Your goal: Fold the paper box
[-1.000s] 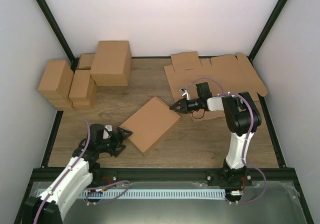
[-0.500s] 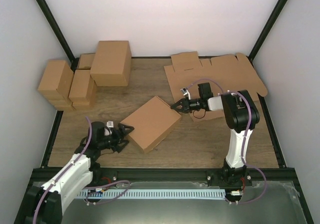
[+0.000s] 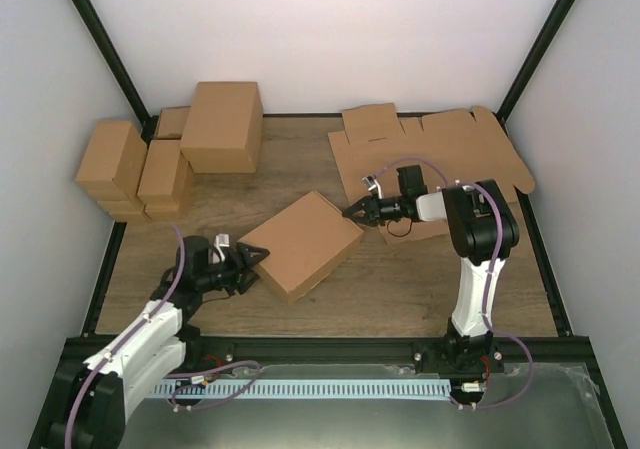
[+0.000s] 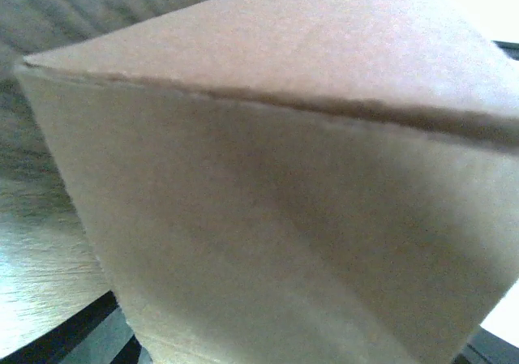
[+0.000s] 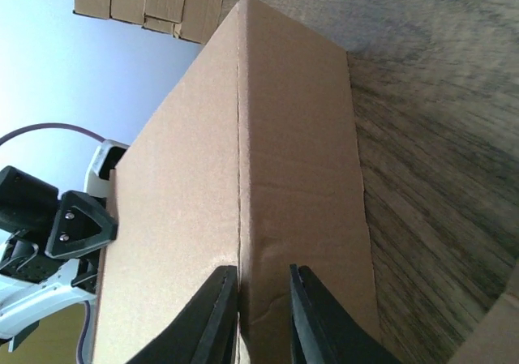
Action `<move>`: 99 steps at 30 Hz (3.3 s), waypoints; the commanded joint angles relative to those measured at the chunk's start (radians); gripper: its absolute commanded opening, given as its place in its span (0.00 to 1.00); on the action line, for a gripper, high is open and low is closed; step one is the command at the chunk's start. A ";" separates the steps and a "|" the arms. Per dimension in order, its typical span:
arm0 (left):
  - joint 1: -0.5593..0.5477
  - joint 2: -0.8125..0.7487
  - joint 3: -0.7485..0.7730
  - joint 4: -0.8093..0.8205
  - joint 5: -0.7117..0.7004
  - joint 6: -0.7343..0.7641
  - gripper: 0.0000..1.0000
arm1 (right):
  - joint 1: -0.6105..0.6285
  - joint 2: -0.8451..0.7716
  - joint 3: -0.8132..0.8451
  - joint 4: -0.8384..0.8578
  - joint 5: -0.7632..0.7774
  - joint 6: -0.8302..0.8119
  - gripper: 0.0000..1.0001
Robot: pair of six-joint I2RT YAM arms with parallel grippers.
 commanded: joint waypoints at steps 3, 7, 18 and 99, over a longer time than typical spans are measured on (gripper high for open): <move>-0.001 -0.061 0.102 -0.045 -0.020 0.024 0.58 | -0.008 -0.012 0.034 -0.051 0.077 -0.004 0.21; 0.000 -0.065 0.148 -0.080 -0.032 0.029 0.56 | -0.009 -0.095 0.062 -0.112 0.114 -0.014 0.46; 0.122 0.160 0.579 -0.204 -0.111 0.227 0.58 | -0.009 -0.447 0.121 -0.211 0.393 0.015 0.63; 0.419 1.028 1.105 0.158 -0.329 -0.168 1.00 | -0.010 -0.737 -0.102 -0.107 0.559 0.038 0.60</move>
